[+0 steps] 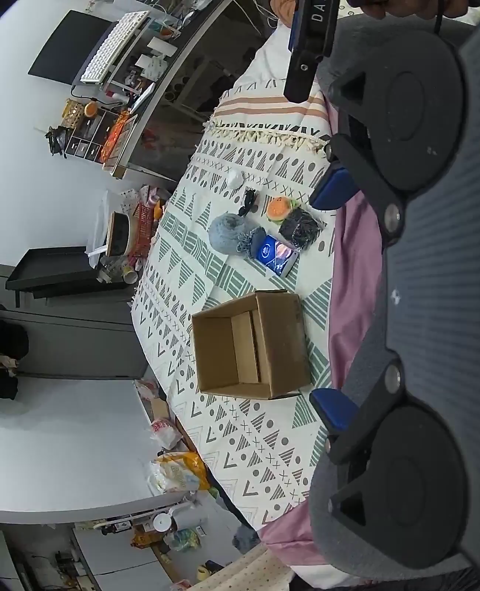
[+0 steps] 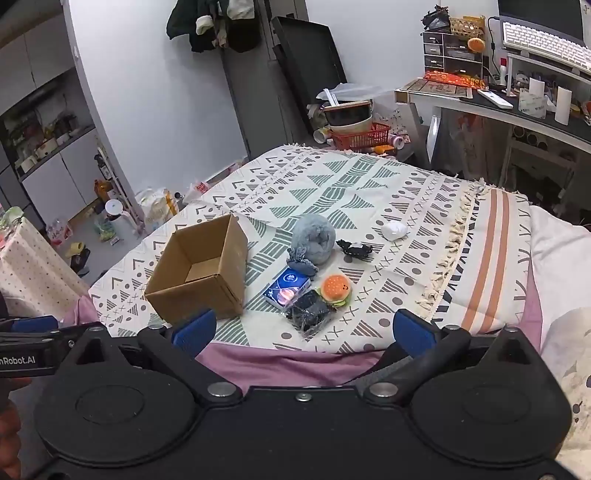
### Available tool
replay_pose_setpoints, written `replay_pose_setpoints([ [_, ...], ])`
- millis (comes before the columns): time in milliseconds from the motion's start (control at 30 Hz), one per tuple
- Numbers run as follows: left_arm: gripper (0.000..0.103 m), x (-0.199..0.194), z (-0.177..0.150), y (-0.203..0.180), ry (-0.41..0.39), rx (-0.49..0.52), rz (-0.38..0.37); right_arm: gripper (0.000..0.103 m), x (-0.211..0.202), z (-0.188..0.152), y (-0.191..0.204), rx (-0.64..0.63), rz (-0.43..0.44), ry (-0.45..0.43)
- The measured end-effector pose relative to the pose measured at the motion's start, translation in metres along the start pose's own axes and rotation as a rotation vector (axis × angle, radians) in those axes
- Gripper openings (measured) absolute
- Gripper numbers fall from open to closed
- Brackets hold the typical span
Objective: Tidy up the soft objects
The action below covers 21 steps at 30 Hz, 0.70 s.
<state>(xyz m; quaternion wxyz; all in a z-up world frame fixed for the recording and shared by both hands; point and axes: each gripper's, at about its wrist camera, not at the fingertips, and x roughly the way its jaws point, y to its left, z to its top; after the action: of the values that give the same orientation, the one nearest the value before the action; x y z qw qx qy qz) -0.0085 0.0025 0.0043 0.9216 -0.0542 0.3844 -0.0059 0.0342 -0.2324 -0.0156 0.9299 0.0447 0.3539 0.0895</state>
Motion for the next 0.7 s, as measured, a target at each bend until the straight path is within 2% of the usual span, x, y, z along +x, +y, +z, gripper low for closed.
replay_pose_setpoints([
  [700, 0.102, -0.0015, -0.0039, -0.0025, 0.000, -0.009, -0.015, 0.103, -0.0054, 0.0014, 0.0013, -0.027, -0.019, 0.007],
])
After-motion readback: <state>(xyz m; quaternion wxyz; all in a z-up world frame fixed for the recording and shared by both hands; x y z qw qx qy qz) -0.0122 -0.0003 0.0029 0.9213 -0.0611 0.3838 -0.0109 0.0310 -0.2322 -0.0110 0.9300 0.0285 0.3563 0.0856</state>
